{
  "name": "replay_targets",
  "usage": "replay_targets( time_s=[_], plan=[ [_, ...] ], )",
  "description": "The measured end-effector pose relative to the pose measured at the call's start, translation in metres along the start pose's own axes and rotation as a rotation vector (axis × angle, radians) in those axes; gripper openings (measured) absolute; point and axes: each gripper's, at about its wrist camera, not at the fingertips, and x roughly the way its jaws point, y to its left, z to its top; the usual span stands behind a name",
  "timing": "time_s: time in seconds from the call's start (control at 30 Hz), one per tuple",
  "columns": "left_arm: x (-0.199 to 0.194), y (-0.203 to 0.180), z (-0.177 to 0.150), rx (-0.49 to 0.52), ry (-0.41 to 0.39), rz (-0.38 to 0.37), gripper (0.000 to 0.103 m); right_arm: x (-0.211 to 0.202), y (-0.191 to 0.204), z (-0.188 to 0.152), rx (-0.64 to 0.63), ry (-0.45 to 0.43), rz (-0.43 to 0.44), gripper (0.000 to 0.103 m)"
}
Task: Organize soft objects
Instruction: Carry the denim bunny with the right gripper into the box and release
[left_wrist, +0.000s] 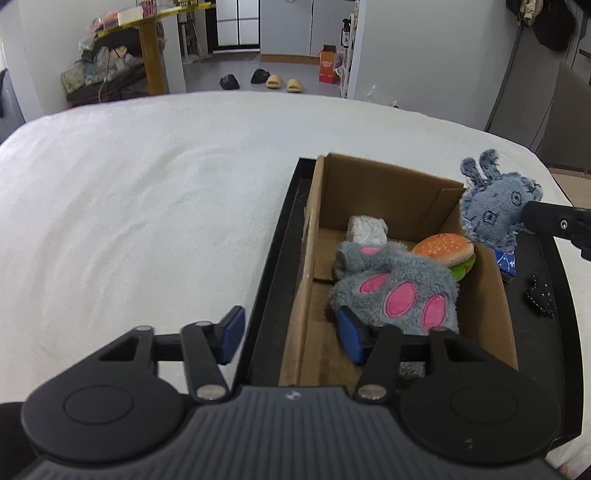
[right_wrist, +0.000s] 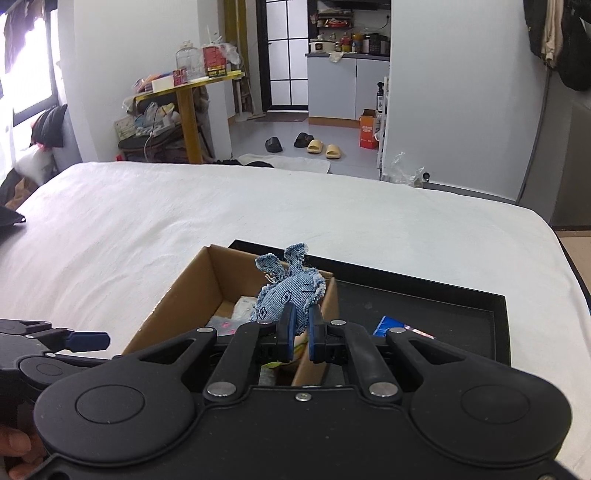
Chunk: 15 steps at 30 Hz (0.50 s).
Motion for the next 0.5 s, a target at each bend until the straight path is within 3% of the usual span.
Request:
replay_targets(
  time_s=[0.13,0.23,0.5],
  plan=[
    [0.004,0.005,-0.002,-0.020,0.014,-0.021,0.024,0.002,0.013,-0.002,-0.011,0.023,0.009,0.007],
    [0.006,0.007,-0.003,-0.033,0.015,-0.042,0.014,0.006,0.026,-0.003,-0.025,0.048,0.021,0.007],
    [0.007,0.015,-0.007,-0.058,0.001,-0.094,0.010,0.020,0.046,-0.011,-0.033,0.103,0.038,0.007]
  ],
)
